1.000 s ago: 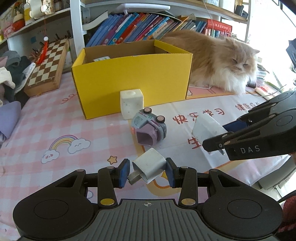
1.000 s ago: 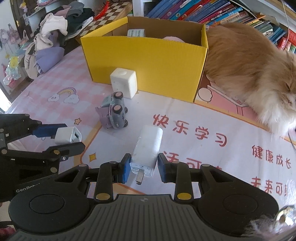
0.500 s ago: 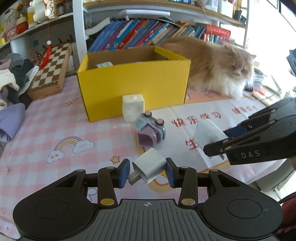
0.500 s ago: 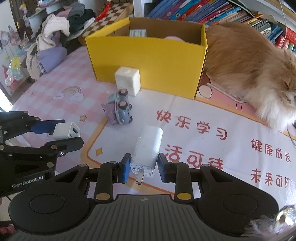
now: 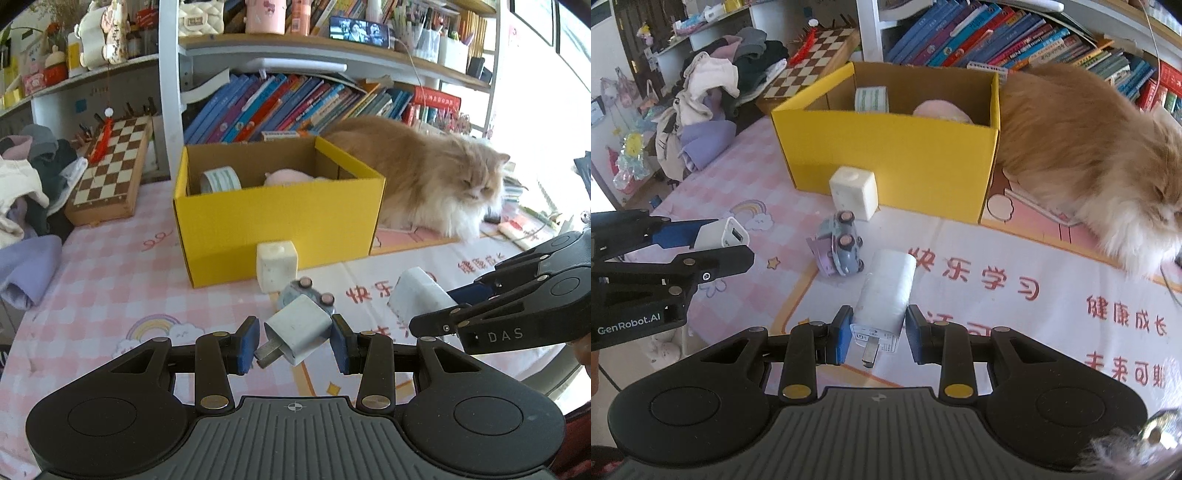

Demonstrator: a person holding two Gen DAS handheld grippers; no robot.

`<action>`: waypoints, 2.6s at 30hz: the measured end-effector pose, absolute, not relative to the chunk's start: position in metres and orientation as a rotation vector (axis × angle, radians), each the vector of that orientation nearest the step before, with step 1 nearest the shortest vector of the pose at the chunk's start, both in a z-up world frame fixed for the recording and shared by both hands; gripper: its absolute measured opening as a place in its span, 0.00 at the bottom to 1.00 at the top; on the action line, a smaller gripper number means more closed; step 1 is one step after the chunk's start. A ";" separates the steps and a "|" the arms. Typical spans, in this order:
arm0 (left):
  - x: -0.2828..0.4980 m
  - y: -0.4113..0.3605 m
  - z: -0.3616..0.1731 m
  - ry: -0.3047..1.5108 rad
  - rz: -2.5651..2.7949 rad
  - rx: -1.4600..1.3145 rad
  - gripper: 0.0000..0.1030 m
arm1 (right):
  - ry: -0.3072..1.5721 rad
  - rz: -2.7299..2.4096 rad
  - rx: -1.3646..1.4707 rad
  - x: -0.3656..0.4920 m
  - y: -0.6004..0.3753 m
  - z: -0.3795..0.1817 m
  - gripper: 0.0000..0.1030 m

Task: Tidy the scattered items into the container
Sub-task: 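Carry both white chargers with both grippers over the yellow box, then open both grippers to drop the chargers into the box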

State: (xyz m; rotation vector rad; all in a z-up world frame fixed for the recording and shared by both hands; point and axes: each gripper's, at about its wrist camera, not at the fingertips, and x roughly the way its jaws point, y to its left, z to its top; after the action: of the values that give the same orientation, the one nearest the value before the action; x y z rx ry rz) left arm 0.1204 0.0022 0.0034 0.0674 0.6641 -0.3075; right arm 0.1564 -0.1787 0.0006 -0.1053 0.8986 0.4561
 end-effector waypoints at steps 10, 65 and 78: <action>0.143 0.008 0.038 0.575 -0.311 0.058 0.38 | 0.809 0.503 -0.088 0.178 -0.178 0.041 0.28; 0.355 -0.020 -0.005 0.857 -0.230 0.276 0.39 | 0.989 0.796 -0.453 0.430 -0.105 -0.011 0.24; 0.334 -0.016 0.021 0.747 -0.209 0.269 0.58 | 0.924 0.771 -0.361 0.421 -0.127 0.018 0.25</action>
State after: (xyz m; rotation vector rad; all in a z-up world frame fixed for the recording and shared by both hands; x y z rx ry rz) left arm 0.3341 -0.0159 0.0209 0.2688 0.7471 -0.2088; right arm 0.4214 -0.1271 0.0176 -0.3606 0.9241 0.7713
